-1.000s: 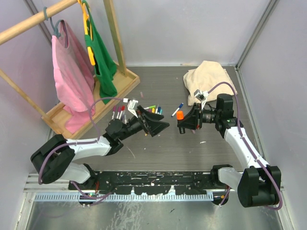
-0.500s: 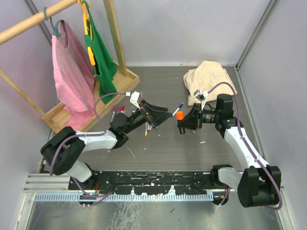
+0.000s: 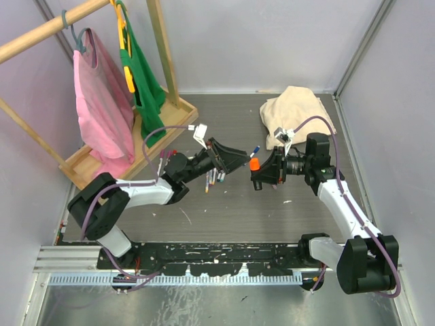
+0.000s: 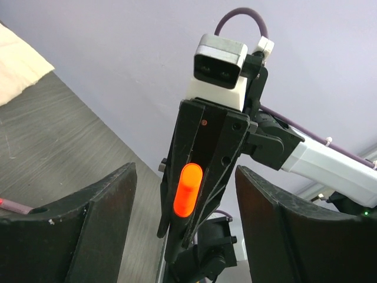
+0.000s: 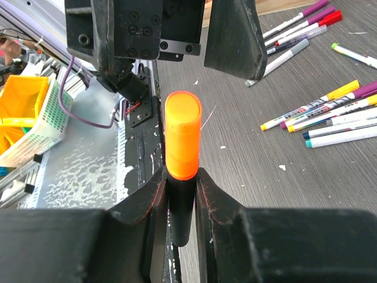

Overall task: Open the pen caps
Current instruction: Open the pen cap from the pen.

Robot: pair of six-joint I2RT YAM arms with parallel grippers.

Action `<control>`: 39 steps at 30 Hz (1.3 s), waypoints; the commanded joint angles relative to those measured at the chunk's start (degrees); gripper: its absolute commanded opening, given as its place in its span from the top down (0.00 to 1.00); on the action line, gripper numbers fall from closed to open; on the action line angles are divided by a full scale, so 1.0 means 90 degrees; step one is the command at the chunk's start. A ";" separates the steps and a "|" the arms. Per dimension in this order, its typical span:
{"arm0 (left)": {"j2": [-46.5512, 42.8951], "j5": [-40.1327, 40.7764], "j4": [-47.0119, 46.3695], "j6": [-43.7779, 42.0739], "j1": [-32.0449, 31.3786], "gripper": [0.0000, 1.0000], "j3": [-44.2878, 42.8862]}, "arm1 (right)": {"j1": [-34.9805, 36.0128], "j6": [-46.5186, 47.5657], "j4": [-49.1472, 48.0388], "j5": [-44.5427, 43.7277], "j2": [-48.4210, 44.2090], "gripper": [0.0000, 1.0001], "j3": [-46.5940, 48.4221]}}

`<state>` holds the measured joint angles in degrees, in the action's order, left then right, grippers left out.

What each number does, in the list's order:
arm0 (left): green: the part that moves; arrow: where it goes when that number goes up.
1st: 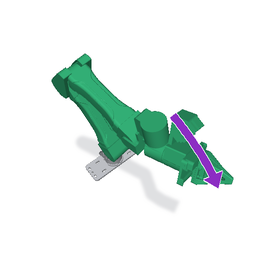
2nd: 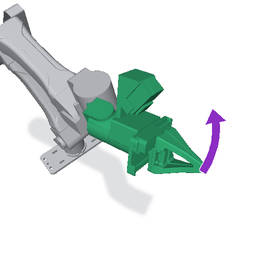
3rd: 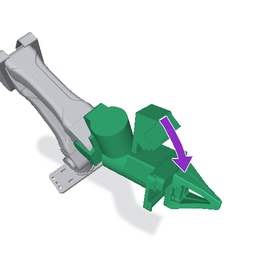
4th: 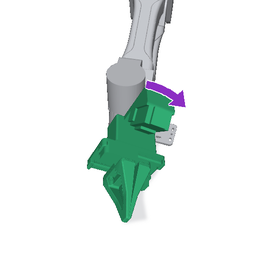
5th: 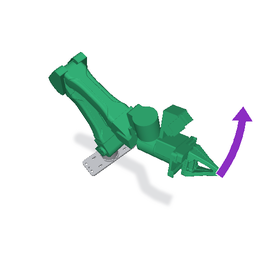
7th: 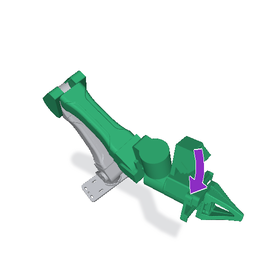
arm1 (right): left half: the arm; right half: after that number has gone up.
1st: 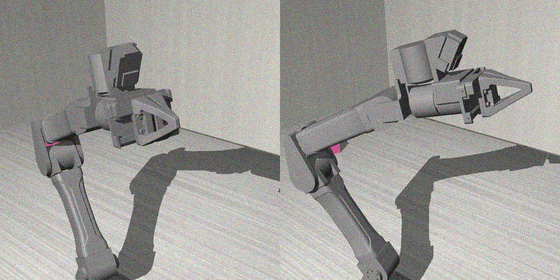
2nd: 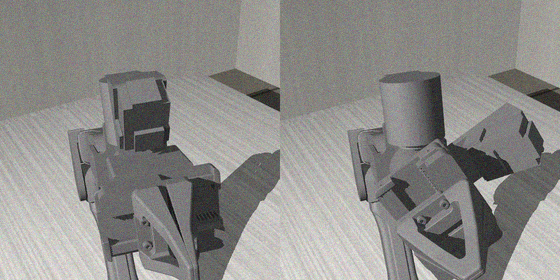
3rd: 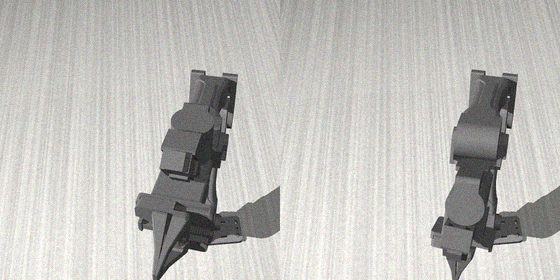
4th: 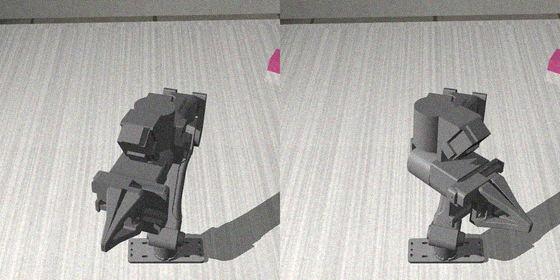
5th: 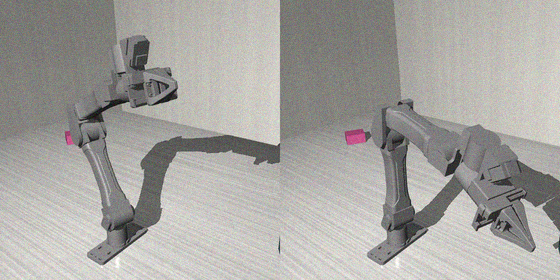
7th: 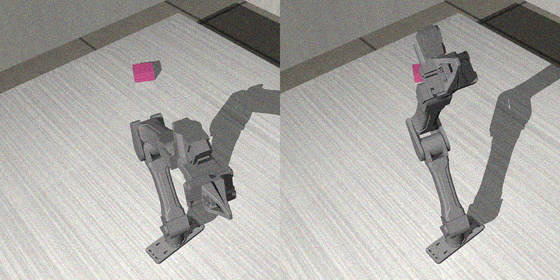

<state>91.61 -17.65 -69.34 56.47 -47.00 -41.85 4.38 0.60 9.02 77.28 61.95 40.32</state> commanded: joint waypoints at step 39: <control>0.0404 -0.0842 -0.0524 -0.0231 -0.0072 1.00 -0.0951 | 0.0060 0.0169 -0.0001 0.0191 -0.0083 0.84 0.0335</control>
<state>99.18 -27.86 -71.53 55.46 -48.49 -47.97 4.54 0.12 10.81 78.70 61.98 40.95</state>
